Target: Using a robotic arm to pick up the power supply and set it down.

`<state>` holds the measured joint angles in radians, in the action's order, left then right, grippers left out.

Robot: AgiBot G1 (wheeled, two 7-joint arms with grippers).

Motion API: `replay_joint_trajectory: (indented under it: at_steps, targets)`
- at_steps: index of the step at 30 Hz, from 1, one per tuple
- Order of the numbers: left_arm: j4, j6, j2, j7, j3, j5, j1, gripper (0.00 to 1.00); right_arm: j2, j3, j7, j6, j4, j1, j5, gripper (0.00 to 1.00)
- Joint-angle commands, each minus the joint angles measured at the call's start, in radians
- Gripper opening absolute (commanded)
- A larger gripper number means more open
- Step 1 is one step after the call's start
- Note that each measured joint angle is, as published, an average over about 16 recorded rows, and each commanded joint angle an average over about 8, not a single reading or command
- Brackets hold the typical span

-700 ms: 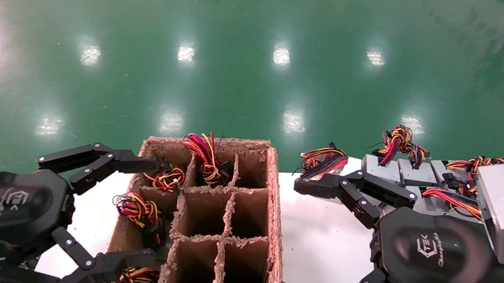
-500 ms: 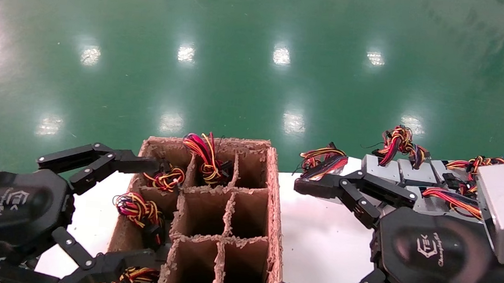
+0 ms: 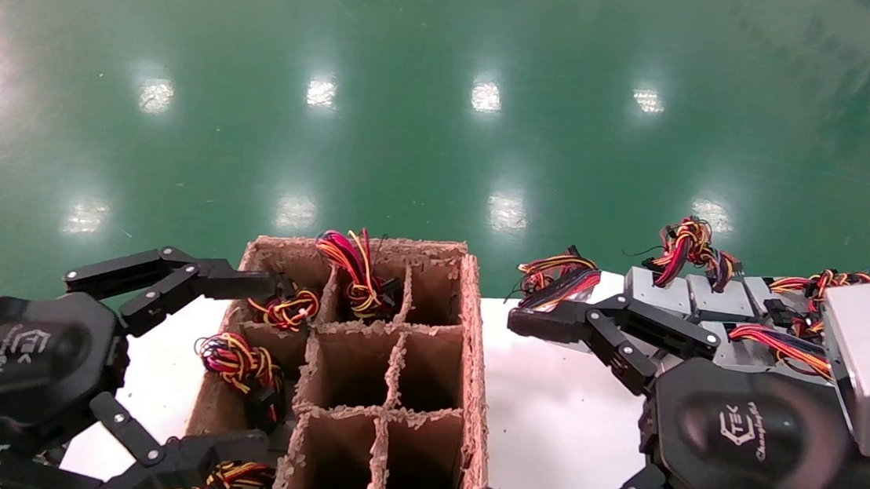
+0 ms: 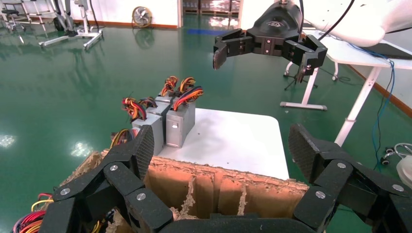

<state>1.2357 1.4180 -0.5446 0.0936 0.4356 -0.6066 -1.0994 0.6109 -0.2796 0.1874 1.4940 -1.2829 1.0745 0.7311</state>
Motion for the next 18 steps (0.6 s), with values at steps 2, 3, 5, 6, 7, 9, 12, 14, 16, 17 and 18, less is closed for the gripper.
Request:
replay_joint_trajectory:
  at_steps: [2, 3, 5, 6, 7, 9, 12, 14, 16, 17, 18]
  targets:
    - [0.000, 0.000, 0.000, 0.000, 0.000, 0.000, 0.000, 1.00, 0.000, 0.000, 0.000, 0.000, 0.000, 0.000, 0.000, 1.00]
    - [0.000, 0.000, 0.000, 0.000, 0.000, 0.000, 0.000, 1.00, 0.000, 0.000, 0.000, 0.000, 0.000, 0.000, 0.000, 1.00]
    - [0.000, 0.000, 0.000, 0.000, 0.000, 0.000, 0.000, 1.00, 0.000, 0.000, 0.000, 0.000, 0.000, 0.000, 0.000, 1.00]
    - [0.000, 0.000, 0.000, 0.000, 0.000, 0.000, 0.000, 1.00, 0.000, 0.000, 0.000, 0.000, 0.000, 0.000, 0.000, 1.00]
    - [0.000, 0.000, 0.000, 0.000, 0.000, 0.000, 0.000, 1.00, 0.000, 0.000, 0.000, 0.000, 0.000, 0.000, 0.000, 1.00]
    - [0.000, 0.000, 0.000, 0.000, 0.000, 0.000, 0.000, 0.76, 0.000, 0.000, 0.000, 0.000, 0.000, 0.000, 0.000, 1.00]
    - [0.000, 0.000, 0.000, 0.000, 0.000, 0.000, 0.000, 0.38, 0.000, 0.000, 0.000, 0.000, 0.000, 0.000, 0.000, 1.00]
    - [0.000, 0.000, 0.000, 0.000, 0.000, 0.000, 0.000, 0.13, 0.000, 0.000, 0.000, 0.000, 0.000, 0.000, 0.000, 1.00]
    - [0.000, 0.000, 0.000, 0.000, 0.000, 0.000, 0.000, 0.00, 0.000, 0.000, 0.000, 0.000, 0.000, 0.000, 0.000, 1.00]
    - [0.000, 0.000, 0.000, 0.000, 0.000, 0.000, 0.000, 0.00, 0.000, 0.000, 0.000, 0.000, 0.000, 0.000, 0.000, 1.00]
    - [0.000, 0.000, 0.000, 0.000, 0.000, 0.000, 0.000, 0.00, 0.000, 0.000, 0.000, 0.000, 0.000, 0.000, 0.000, 1.00]
